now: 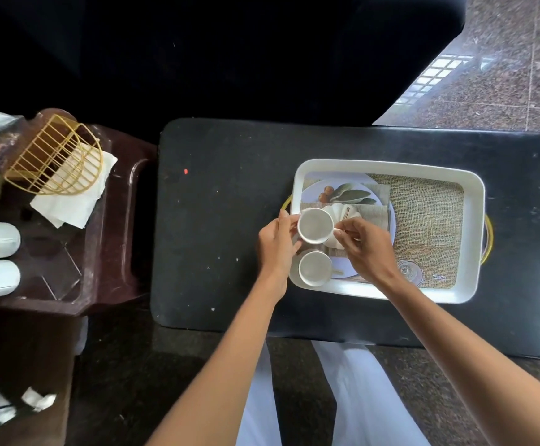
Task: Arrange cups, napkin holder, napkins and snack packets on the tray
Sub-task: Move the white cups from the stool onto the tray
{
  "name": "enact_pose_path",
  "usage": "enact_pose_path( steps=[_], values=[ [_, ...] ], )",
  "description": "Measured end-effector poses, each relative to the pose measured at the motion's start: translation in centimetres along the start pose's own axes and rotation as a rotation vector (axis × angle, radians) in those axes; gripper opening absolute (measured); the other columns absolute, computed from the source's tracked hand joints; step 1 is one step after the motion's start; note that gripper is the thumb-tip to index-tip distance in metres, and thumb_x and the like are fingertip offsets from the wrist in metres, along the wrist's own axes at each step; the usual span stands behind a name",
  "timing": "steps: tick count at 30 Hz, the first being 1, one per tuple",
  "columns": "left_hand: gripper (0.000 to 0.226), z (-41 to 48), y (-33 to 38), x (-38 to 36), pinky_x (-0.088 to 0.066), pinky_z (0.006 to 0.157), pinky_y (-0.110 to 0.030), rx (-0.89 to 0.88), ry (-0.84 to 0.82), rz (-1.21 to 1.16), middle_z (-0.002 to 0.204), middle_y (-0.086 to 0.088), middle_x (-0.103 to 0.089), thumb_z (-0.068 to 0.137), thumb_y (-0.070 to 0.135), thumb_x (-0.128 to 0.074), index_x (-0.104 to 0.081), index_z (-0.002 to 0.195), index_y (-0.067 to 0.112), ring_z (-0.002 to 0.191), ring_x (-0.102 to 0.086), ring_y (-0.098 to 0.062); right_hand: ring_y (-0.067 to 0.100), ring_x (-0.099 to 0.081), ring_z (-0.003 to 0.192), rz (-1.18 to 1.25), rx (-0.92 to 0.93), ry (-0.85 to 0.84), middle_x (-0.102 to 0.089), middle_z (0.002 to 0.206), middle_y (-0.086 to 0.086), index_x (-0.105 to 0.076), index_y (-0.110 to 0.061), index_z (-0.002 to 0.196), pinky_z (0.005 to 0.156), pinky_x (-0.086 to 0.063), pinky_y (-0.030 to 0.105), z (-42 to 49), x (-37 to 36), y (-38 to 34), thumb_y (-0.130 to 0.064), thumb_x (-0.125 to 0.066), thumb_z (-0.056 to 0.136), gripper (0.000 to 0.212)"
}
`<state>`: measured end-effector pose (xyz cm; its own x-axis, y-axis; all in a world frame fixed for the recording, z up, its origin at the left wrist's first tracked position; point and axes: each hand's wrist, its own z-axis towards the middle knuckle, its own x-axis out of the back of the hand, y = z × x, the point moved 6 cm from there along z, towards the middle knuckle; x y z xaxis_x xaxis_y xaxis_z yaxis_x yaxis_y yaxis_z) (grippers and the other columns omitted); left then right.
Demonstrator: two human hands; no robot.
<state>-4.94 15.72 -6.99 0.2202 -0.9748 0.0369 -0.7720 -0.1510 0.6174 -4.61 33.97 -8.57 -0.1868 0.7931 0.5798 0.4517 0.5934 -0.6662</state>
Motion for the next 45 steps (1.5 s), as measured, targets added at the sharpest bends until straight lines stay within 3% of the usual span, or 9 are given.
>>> enact_pose_path(
  steps=[3, 6, 10, 15, 26, 30, 34, 40, 45],
  values=[
    [0.032, -0.1, 0.2, 0.9, -0.058, 0.078, -0.016, -0.009, -0.018, 0.006, 0.102, 0.004, -0.073, 0.109, 0.032, -0.044, -0.071, 0.106, 0.015, 0.097, -0.07, -0.005, 0.019, -0.069, 0.1, -0.042, -0.018, -0.046, -0.073, 0.105, 0.004, -0.069, -0.005, 0.112, 0.079, -0.05, 0.018, -0.6, 0.1, -0.9, -0.017, -0.064, 0.096, 0.021],
    [0.037, -0.8, 0.6, 3.5, -0.057, 0.096, -0.028, -0.015, -0.006, -0.054, 0.118, -0.008, -0.071, 0.109, 0.03, -0.044, -0.066, 0.126, 0.005, 0.112, -0.069, -0.017, 0.025, -0.067, 0.093, -0.161, 0.085, 0.098, -0.073, 0.112, 0.009, -0.067, -0.007, 0.119, 0.078, -0.04, 0.019, -1.9, 1.1, -3.6, -0.008, -0.062, 0.094, 0.026],
    [0.026, -2.3, 2.1, 10.9, -0.06, 0.092, -0.029, -0.112, 0.121, -0.142, 0.115, -0.007, -0.073, 0.109, 0.023, -0.047, -0.07, 0.117, 0.014, 0.109, -0.071, -0.018, 0.022, -0.068, 0.099, -0.013, 0.166, 0.092, -0.071, 0.113, 0.008, -0.067, -0.01, 0.117, 0.087, -0.055, 0.036, -4.1, -0.6, -8.7, -0.014, -0.064, 0.095, 0.023],
    [0.024, -4.6, 4.2, 23.3, -0.061, 0.087, -0.027, -0.255, 0.338, -0.224, 0.109, -0.007, -0.074, 0.108, 0.016, -0.046, -0.069, 0.115, 0.014, 0.099, -0.072, -0.015, -0.012, -0.065, 0.089, 0.125, 0.22, -0.06, -0.071, 0.102, -0.005, -0.069, -0.017, 0.111, 0.074, -0.046, 0.001, -6.2, -7.4, -15.3, -0.015, -0.065, 0.094, 0.017],
    [0.02, -5.2, 6.3, 47.4, -0.059, 0.088, -0.027, -0.391, 0.681, -0.363, 0.106, -0.005, -0.073, 0.105, 0.02, -0.051, -0.07, 0.112, 0.015, 0.103, -0.072, -0.018, -0.002, -0.068, 0.09, 0.235, 0.327, -0.303, -0.073, 0.102, -0.006, -0.07, -0.014, 0.109, 0.076, -0.05, 0.006, -8.9, -27.7, -28.5, -0.017, -0.065, 0.095, 0.015],
    [0.025, -3.6, 6.2, 51.0, -0.058, 0.097, -0.03, -0.407, 0.747, -0.284, 0.115, -0.008, -0.072, 0.107, 0.021, -0.048, -0.068, 0.119, 0.013, 0.109, -0.071, -0.017, -0.002, -0.065, 0.093, 0.196, 0.39, -0.395, -0.071, 0.107, -0.007, -0.068, -0.014, 0.114, 0.078, -0.05, 0.005, -9.4, -34.1, -31.9, -0.021, -0.064, 0.096, 0.019],
    [0.025, -2.5, 5.8, 52.8, -0.057, 0.101, -0.031, -0.421, 0.88, -0.192, 0.125, -0.006, -0.07, 0.105, 0.017, -0.046, -0.068, 0.116, 0.02, 0.116, -0.067, -0.013, 0.008, -0.065, 0.101, 0.129, 0.403, -0.452, -0.069, 0.115, -0.001, -0.065, -0.014, 0.119, 0.09, -0.056, 0.024, -9.2, -38.9, -33.6, -0.021, -0.065, 0.094, 0.025],
    [0.027, 0.1, 4.2, 52.7, -0.052, 0.107, -0.036, -0.292, 0.752, -0.414, 0.129, -0.005, -0.071, 0.107, 0.026, -0.048, -0.07, 0.12, 0.017, 0.121, -0.066, -0.014, 0.013, -0.065, 0.105, 0.11, 0.363, -0.478, -0.069, 0.116, 0.003, -0.066, -0.013, 0.118, 0.09, -0.056, 0.028, -8.7, -42.2, -34.3, -0.025, -0.071, 0.091, 0.03],
    [0.023, 0.1, 4.2, 52.0, -0.054, 0.102, -0.032, -0.279, 0.736, -0.481, 0.121, -0.002, -0.076, 0.103, 0.023, -0.056, -0.077, 0.093, 0.028, 0.115, -0.07, -0.01, 0.009, -0.067, 0.099, 0.154, 0.358, -0.535, -0.073, 0.111, 0.002, -0.068, -0.011, 0.111, 0.086, -0.055, 0.019, -9.2, -43.1, -34.6, -0.022, -0.069, 0.093, 0.021]
  ],
)
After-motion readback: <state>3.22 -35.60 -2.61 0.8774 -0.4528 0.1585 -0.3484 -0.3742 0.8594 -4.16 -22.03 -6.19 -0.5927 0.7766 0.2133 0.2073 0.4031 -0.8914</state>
